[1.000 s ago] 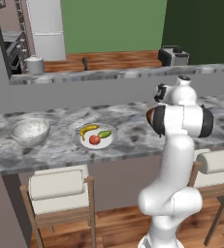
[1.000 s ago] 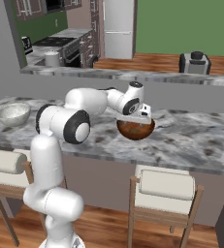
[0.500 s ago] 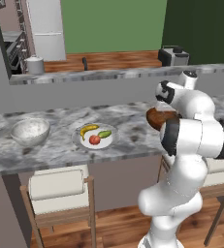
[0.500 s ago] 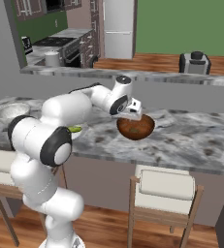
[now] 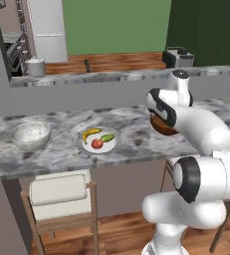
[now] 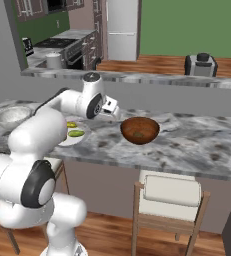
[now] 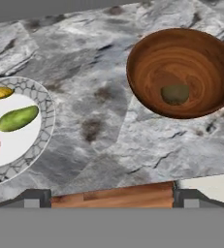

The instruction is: Take the fruits from the plate on the dining counter and place two fruits in each bowl.

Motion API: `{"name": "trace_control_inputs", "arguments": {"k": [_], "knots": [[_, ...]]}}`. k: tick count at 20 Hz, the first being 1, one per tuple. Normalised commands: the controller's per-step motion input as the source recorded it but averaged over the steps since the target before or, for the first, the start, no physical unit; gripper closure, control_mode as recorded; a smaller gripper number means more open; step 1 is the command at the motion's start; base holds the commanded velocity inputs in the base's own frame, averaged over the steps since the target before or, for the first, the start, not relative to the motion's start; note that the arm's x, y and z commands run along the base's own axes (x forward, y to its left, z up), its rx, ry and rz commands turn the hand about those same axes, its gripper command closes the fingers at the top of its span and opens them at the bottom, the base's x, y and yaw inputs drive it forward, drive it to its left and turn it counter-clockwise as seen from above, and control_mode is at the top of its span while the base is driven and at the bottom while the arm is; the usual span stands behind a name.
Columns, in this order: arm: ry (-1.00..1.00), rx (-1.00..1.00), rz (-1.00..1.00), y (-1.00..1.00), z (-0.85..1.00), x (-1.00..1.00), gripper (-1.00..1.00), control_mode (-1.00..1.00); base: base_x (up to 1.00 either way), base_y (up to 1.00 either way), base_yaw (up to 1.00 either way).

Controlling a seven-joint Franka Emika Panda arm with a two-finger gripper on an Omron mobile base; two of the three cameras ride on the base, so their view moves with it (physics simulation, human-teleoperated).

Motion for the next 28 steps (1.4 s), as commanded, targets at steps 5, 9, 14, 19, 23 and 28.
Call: {"name": "trace_control_inputs", "arguments": {"k": [5, 9, 14, 19, 23, 28], "knots": [[0.06, 0.00, 0.00, 1.00, 0.14, -0.41, -1.00, -1.00, 0.00, 0.00, 0.00], [0.12, 0.00, 0.00, 1.00, 0.00, -0.13, -1.00, -1.00, 0.00, 0.00, 0.00], [0.15, 0.00, 0.01, 0.97, 0.00, -0.01, -1.00, -1.00, 0.00, 0.00, 0.00], [0.07, 0.00, 0.04, 0.74, -0.13, 0.01, -1.00, -1.00, 0.00, 0.00, 0.00], [0.00, 0.00, 0.09, 0.39, -0.41, 0.19, -1.00, -1.00, 0.00, 0.00, 0.00], [-0.06, 0.00, 0.09, 0.29, -0.62, 0.45, -1.00, -1.00, 0.00, 0.00, 0.00]]}}
